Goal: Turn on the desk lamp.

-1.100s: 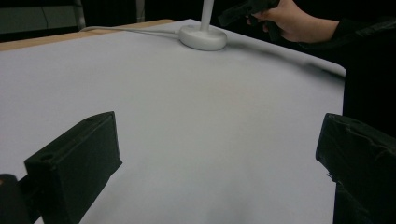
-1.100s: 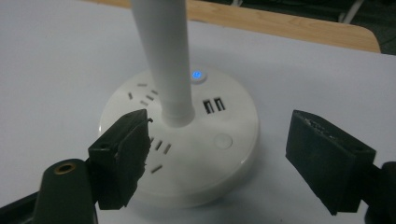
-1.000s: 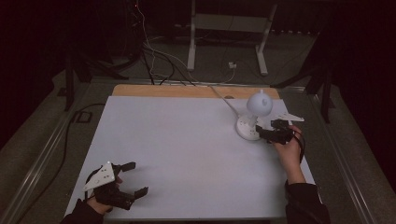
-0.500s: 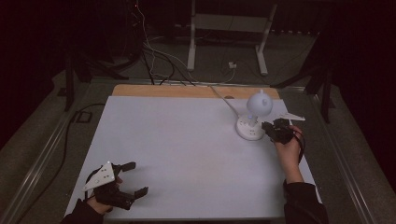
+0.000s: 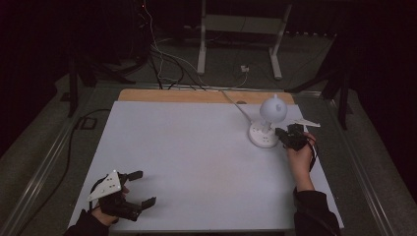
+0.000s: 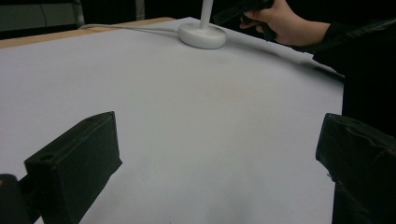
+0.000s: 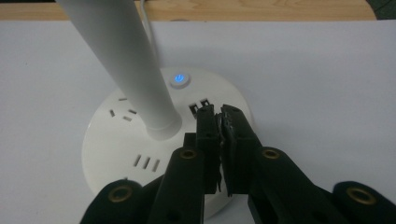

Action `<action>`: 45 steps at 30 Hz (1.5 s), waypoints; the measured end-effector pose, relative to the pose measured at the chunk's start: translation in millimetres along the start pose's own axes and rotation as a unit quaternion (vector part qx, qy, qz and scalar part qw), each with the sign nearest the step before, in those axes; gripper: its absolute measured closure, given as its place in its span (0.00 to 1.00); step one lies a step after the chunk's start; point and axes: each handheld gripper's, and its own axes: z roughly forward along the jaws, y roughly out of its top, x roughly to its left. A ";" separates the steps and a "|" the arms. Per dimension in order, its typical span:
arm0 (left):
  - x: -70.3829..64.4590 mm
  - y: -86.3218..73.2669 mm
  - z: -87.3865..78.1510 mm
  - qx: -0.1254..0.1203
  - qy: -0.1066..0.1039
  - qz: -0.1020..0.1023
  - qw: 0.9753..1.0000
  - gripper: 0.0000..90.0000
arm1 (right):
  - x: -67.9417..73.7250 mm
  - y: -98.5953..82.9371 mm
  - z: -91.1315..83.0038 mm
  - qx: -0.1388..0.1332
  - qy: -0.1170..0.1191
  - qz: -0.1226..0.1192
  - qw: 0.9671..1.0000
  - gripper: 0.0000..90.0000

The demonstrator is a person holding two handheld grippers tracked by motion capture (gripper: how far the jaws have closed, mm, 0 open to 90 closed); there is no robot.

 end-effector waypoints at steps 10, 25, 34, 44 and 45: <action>0.1 -0.1 -0.1 0.000 0.000 -0.001 1.000 0.00 | 2.5 -1.1 3.9 -0.003 -0.001 0.008 1.000 0.96; 0.0 -0.2 -0.1 0.000 -0.001 -0.002 1.000 0.00 | 2.1 -5.7 5.2 0.001 -0.006 0.008 1.000 0.96; 0.1 -0.4 0.5 0.001 -0.001 -0.002 1.000 0.00 | 0.7 -5.1 5.7 0.006 -0.010 -0.002 1.000 0.96; 0.4 0.0 -0.8 -0.002 0.001 -0.003 1.000 0.00 | 3.1 -6.2 3.3 -0.014 -0.015 -0.004 1.000 0.95; 0.7 0.0 -1.0 -0.003 0.001 -0.003 1.000 0.00 | 2.6 -5.7 2.0 -0.019 -0.015 -0.002 1.000 0.94</action>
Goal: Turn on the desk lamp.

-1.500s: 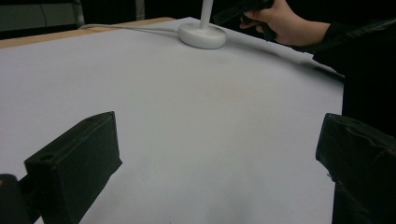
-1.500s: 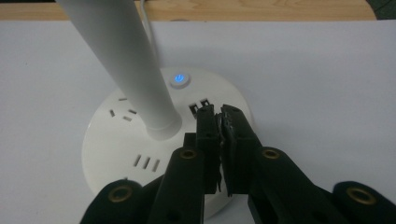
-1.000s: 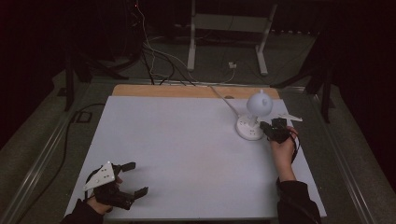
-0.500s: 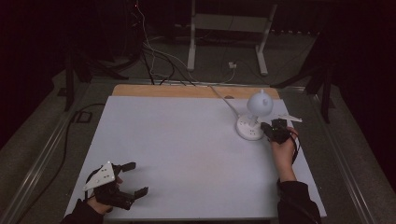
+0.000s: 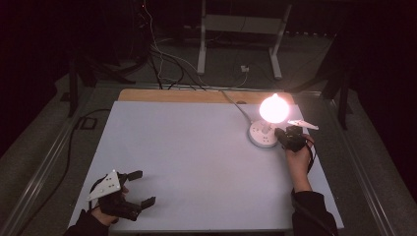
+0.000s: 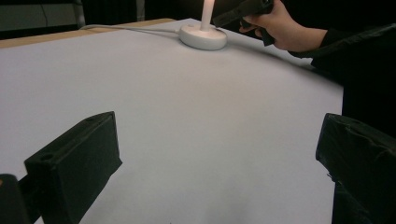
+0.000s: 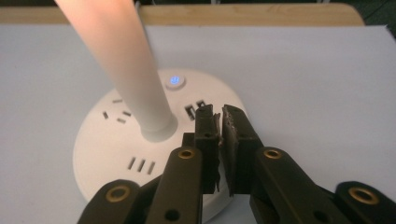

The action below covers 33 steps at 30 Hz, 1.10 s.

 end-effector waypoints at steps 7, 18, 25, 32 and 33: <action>-0.5 0.2 0.3 0.000 -0.001 0.001 1.000 0.00 | -0.8 5.7 -14.9 -0.027 0.024 -0.013 0.999 0.71; -0.4 0.7 0.0 -0.001 -0.001 0.002 1.000 0.00 | -4.6 4.7 -35.7 -0.042 0.074 -0.029 0.996 0.25; -0.5 0.7 -0.3 -0.001 -0.001 0.002 1.000 0.00 | 1.5 3.8 -49.8 -0.037 0.124 -0.050 0.990 0.04; -0.8 0.8 0.0 -0.001 -0.001 0.003 1.000 0.00 | 12.8 -1.8 -60.4 -0.061 0.163 -0.067 0.982 0.00; -0.8 0.6 -0.1 0.000 -0.001 0.003 1.000 0.00 | 15.0 -2.7 -62.0 -0.062 0.169 -0.071 0.981 0.00</action>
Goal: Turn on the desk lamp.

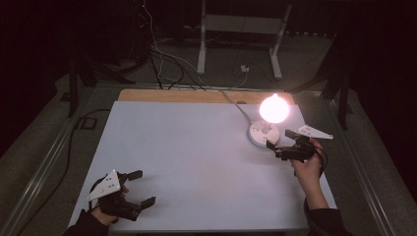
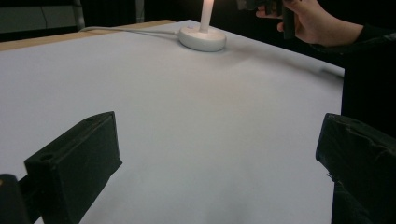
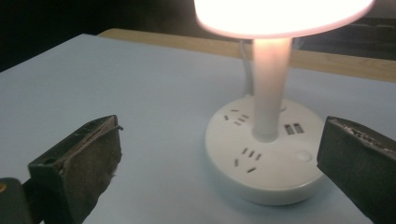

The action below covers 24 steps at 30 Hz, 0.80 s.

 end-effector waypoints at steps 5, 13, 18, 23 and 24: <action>0.2 0.1 -0.5 -0.002 0.000 0.000 1.000 0.00 | 15.8 -2.3 -8.0 -0.011 -0.002 -0.015 1.000 0.00; 0.4 0.6 -0.5 -0.003 -0.002 0.001 1.000 0.00 | 36.5 -8.4 -20.1 -0.012 0.013 -0.026 1.000 0.00; 0.0 0.9 0.0 -0.002 -0.003 0.002 1.000 0.00 | 43.9 -16.4 -25.5 -0.008 0.023 -0.022 0.999 0.00; -0.9 0.6 -0.4 0.000 -0.005 0.003 1.000 0.00 | 51.3 -31.1 -32.5 0.009 0.028 -0.021 0.999 0.00; -1.0 0.9 -0.5 -0.001 -0.005 0.003 1.000 0.00 | 52.0 -34.1 -33.7 0.015 0.027 -0.023 0.999 0.00</action>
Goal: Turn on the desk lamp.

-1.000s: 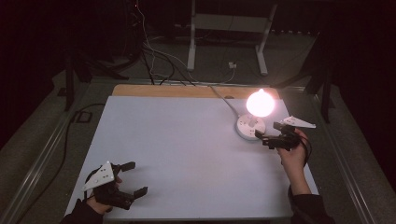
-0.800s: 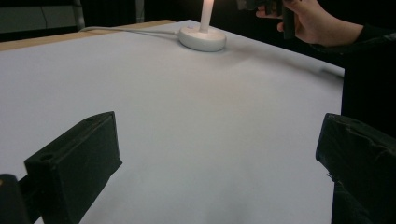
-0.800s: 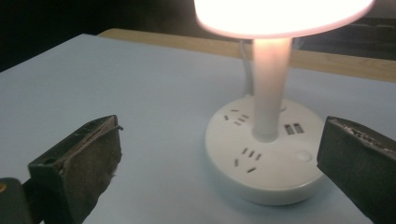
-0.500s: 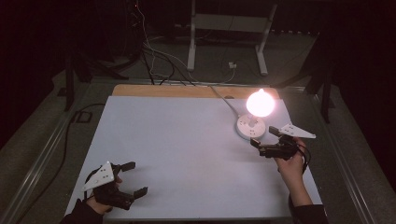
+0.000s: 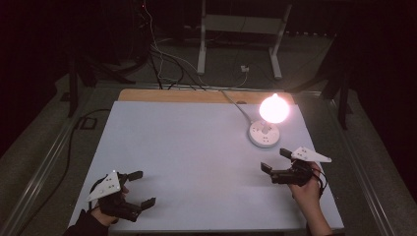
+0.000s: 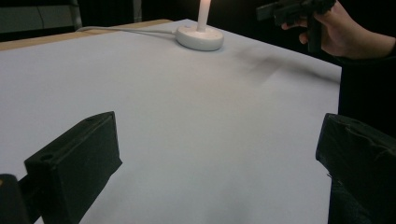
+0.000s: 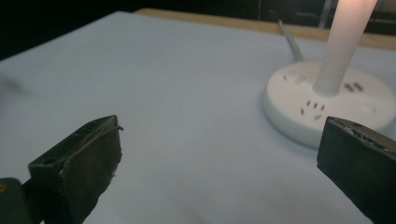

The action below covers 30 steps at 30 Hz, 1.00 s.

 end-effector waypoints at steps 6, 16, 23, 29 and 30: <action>-0.3 0.3 0.4 0.001 -0.002 0.002 1.000 0.00 | 5.7 -18.9 -5.6 0.028 0.006 0.004 1.000 0.00; -0.6 0.0 0.7 0.006 -0.001 0.003 1.000 0.00 | 10.9 -41.4 -11.5 0.068 0.016 0.006 0.998 0.00; -0.9 0.2 1.1 0.005 -0.001 0.003 1.000 0.00 | 13.7 -58.0 -20.6 0.092 0.016 0.003 0.996 0.00; -1.4 0.4 1.4 0.007 -0.001 0.005 1.000 0.00 | 13.8 -64.6 -25.0 0.104 0.009 -0.004 0.994 0.00; -1.5 0.4 1.3 0.006 -0.001 0.006 1.000 0.00 | 13.4 -64.8 -25.1 0.105 0.011 -0.002 0.994 0.00</action>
